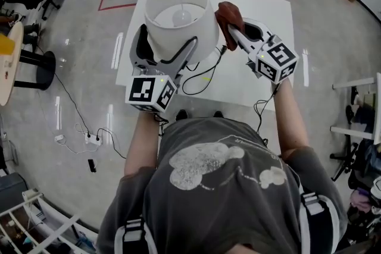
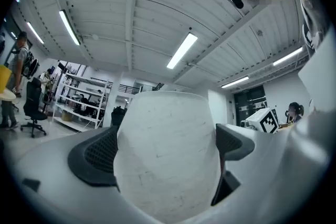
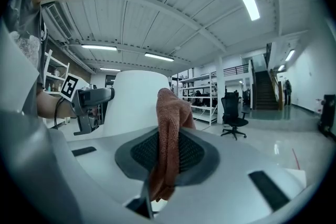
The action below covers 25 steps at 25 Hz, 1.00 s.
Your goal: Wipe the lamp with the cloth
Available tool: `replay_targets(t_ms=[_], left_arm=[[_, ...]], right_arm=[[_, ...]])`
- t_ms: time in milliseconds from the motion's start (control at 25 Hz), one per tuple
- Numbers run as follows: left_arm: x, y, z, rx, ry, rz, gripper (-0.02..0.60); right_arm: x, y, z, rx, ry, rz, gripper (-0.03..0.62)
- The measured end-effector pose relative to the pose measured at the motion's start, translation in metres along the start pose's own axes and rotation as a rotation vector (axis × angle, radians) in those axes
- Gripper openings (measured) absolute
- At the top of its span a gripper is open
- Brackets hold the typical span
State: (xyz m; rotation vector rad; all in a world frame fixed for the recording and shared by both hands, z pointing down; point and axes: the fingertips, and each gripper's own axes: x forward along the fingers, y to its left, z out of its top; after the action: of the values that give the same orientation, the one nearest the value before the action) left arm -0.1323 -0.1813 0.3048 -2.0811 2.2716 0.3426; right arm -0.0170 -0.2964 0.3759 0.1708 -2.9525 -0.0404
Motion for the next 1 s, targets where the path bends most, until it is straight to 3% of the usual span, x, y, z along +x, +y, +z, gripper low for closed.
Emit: replay_targets(t_ms=[320, 680, 840, 1000], left_arm=[[-0.001, 0.001, 0.0, 0.0, 0.002, -0.015, 0.604], [-0.003, 0.013, 0.001, -0.02, 0.057, -0.22, 0.604], [-0.002, 0.031, 0.005, -0.05, 0.067, -0.281, 0.604], [0.003, 0.04, 0.005, -0.047, 0.086, -0.329, 0.603]], right_arm=[[0.005, -0.004, 0.015, -0.033, -0.026, 0.019, 0.057], [0.03, -0.003, 0.076, -0.062, -0.168, 0.016, 0.057], [0.055, 0.013, 0.087, -0.12, -0.156, 0.014, 0.058], [0.063, 0.009, 0.09, -0.1, -0.146, -0.015, 0.058]])
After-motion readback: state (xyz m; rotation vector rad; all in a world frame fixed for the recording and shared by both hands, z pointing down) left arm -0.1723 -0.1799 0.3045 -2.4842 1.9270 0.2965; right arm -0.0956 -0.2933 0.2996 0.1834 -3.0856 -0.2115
